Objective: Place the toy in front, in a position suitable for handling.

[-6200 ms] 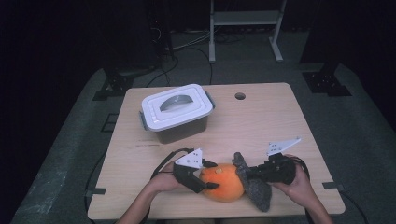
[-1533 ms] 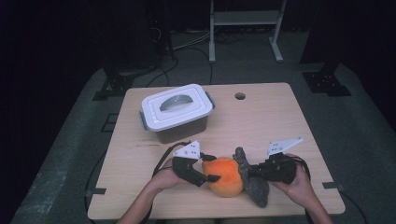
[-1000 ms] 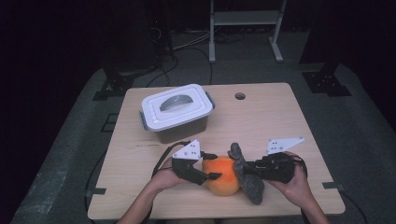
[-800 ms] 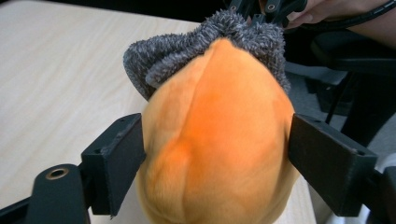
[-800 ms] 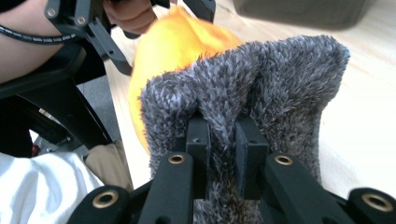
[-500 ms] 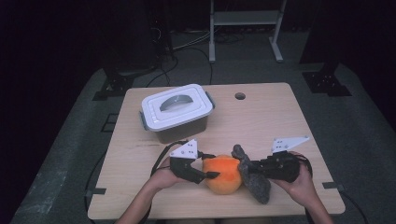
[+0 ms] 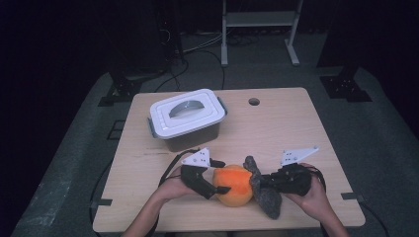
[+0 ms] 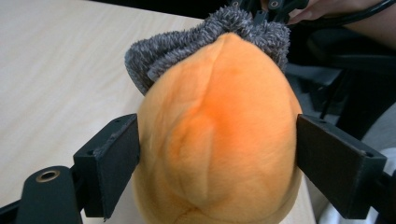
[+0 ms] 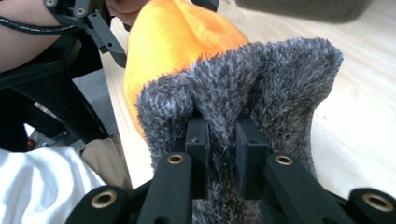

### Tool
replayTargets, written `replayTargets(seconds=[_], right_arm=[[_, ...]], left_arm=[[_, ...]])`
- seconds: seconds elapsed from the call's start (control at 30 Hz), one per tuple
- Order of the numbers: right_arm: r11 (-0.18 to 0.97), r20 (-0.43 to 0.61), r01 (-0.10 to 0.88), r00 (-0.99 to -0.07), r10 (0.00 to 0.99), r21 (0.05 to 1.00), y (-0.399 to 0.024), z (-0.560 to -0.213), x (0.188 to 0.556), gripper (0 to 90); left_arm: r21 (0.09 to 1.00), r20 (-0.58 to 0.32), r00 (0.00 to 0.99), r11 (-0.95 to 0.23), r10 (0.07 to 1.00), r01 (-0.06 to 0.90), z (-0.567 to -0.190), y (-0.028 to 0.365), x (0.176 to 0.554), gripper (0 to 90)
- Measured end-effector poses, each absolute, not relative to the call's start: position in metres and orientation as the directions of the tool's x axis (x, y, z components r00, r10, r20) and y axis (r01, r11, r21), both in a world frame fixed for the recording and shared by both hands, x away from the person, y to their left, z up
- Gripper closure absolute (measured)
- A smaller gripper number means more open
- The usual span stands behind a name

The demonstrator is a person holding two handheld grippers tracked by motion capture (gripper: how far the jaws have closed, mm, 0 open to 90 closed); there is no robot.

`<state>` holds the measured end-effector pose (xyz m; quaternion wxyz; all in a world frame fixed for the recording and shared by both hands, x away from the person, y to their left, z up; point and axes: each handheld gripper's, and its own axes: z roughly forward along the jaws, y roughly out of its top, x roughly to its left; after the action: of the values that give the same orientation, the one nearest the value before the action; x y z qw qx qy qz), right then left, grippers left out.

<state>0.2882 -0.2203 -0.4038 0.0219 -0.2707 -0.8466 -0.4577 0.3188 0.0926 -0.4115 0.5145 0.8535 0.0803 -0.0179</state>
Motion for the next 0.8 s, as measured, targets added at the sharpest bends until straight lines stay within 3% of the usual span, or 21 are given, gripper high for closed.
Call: replayTargets(seconds=[0.1,0.2,0.33,0.63,0.8], right_arm=[[0.421,0.287,0.483,-0.847,0.447,0.768,-0.224,-0.401,0.289,77.4],[0.366,0.279,0.455,-0.853,0.442,0.812,-0.227,-0.389,0.286,77.6],[0.331,0.26,0.414,-0.869,0.42,0.848,-0.221,-0.377,0.281,77.4],[0.429,0.258,0.464,-0.852,0.456,0.775,-0.224,-0.4,0.287,77.3],[0.363,0.264,0.43,-0.866,0.425,0.826,-0.223,-0.384,0.282,77.4]], left_arm=[[0.882,-0.063,0.99,-0.458,0.123,0.113,-0.406,0.094,0.316,33.4],[0.883,-0.016,0.992,-0.463,0.127,0.073,-0.399,0.093,0.312,38.5],[0.875,0.024,0.993,-0.484,0.115,0.035,-0.396,0.088,0.306,39.8],[0.869,0.008,0.994,-0.492,0.109,0.047,-0.4,0.087,0.307,38.2],[0.871,0.009,0.995,-0.49,0.095,0.039,-0.401,0.083,0.306,37.4]])
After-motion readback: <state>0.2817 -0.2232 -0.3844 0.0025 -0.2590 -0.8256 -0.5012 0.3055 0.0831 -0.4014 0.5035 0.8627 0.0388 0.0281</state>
